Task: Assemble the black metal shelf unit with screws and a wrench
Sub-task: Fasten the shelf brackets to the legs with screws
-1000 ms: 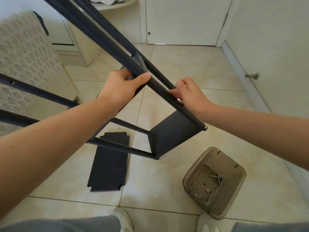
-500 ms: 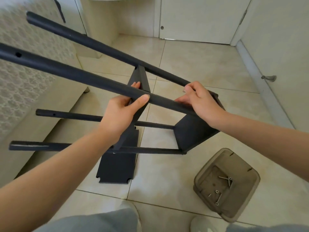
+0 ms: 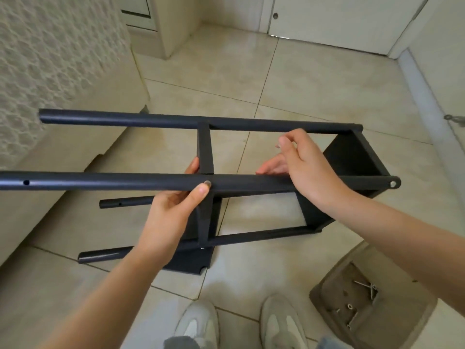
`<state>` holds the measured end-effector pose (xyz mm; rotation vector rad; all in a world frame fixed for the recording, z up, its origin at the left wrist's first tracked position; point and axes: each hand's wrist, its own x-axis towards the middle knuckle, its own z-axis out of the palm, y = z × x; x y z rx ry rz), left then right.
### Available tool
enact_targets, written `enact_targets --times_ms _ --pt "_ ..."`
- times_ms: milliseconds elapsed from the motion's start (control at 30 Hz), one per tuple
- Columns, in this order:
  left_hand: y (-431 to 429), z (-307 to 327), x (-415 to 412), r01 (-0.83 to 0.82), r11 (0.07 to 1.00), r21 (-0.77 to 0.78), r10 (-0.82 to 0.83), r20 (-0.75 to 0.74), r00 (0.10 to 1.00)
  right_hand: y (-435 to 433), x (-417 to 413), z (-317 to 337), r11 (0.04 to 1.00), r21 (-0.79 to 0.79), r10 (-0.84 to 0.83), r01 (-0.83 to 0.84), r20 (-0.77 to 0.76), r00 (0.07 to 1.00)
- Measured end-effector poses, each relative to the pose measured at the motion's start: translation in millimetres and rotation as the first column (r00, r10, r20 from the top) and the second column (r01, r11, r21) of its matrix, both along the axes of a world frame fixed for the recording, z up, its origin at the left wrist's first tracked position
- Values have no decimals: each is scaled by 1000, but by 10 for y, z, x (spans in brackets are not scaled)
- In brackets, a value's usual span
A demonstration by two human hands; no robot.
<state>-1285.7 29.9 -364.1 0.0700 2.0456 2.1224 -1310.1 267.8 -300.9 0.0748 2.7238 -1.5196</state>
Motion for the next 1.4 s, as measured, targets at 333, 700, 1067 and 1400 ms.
enact_targets --times_ms 333,700,1067,1400 --pt "-13 -211 113 -17 999 43 18 -21 1000 -360 0 -56 955 260 128 -141 63 990" --pt "-36 -141 317 -111 993 48 109 38 993 -428 114 -174 904 390 176 -172 27 984" --pt "-76 424 385 -280 614 -738 204 -195 959 -389 152 -143 910 356 215 -213 35 976" --pt "-387 758 -217 -104 309 -945 -582 -275 765 -312 -100 -60 957 151 264 -249 -91 960"
